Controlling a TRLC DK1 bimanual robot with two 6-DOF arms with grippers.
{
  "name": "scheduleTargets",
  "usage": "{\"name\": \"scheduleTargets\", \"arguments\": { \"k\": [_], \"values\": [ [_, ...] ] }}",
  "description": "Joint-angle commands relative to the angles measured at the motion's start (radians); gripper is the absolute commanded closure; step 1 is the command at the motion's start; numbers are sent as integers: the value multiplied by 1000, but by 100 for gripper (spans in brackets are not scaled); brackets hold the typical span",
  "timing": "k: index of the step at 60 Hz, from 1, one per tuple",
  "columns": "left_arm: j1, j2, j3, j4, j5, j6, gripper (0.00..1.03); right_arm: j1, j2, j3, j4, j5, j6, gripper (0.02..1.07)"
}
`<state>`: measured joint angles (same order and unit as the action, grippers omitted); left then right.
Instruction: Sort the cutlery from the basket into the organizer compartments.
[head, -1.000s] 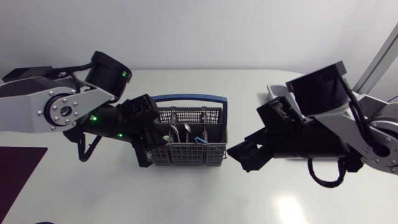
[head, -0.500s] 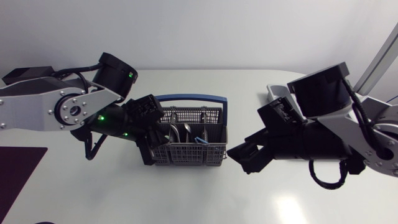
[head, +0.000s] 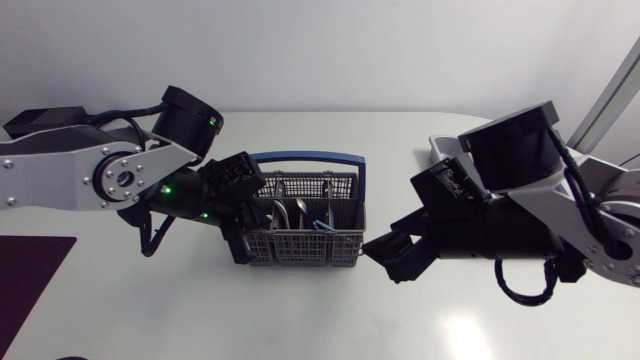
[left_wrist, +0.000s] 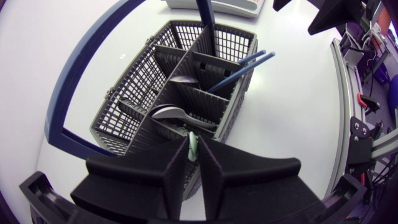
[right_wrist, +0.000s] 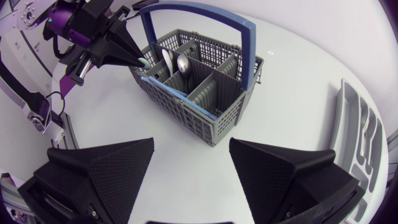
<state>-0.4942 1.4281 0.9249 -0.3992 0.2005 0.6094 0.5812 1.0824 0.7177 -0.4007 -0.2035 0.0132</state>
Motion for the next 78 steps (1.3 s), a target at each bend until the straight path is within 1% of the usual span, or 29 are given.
{"name": "scheduleTargets", "arguments": {
  "k": [1,5,18,24,33,38,50,56,61,63,64,65,66,67,68,74,78],
  "values": [
    [-3,23,11,11,-3,-16,98,8,-13,-24,-10,12,-15,20],
    [-4,23,2,19,-3,-16,100,8,-19,-27,-10,15,-15,20],
    [-1,-14,5,20,-3,-26,100,16,-29,-32,-12,24,-15,20],
    [8,-49,22,-7,4,-34,100,19,-29,-32,-12,27,-15,20],
    [19,-93,46,-55,43,-59,100,29,-32,-24,-20,33,-15,20],
    [31,-126,63,-92,94,-86,100,37,-36,-15,-30,35,-15,20],
    [36,-227,77,-133,134,-138,100,69,-76,-9,-43,35,-21,20],
    [46,-279,97,-167,195,-184,100,94,-108,-11,-27,53,-32,20],
    [71,-305,121,-202,278,-226,100,103,-139,-4,3,59,-81,20],
    [78,-313,126,-207,295,-232,100,105,-144,5,7,61,-108,20],
    [85,-319,132,-211,320,-246,100,105,-144,8,5,61,-114,20],
    [89,-322,134,-213,330,-250,100,108,-145,15,0,67,-125,19],
    [97,-325,138,-216,356,-257,100,108,-145,20,-6,73,-131,16],
    [102,-327,138,-221,366,-260,100,109,-151,28,-12,81,-140,13],
    [103,-330,140,-222,382,-266,100,109,-154,31,-13,81,-147,12],
    [106,-334,144,-224,445,-284,100,121,-180,45,-44,64,-163,12],
    [105,-334,146,-224,479,-292,100,123,-205,40,-58,29,-193,12]
  ]
}}
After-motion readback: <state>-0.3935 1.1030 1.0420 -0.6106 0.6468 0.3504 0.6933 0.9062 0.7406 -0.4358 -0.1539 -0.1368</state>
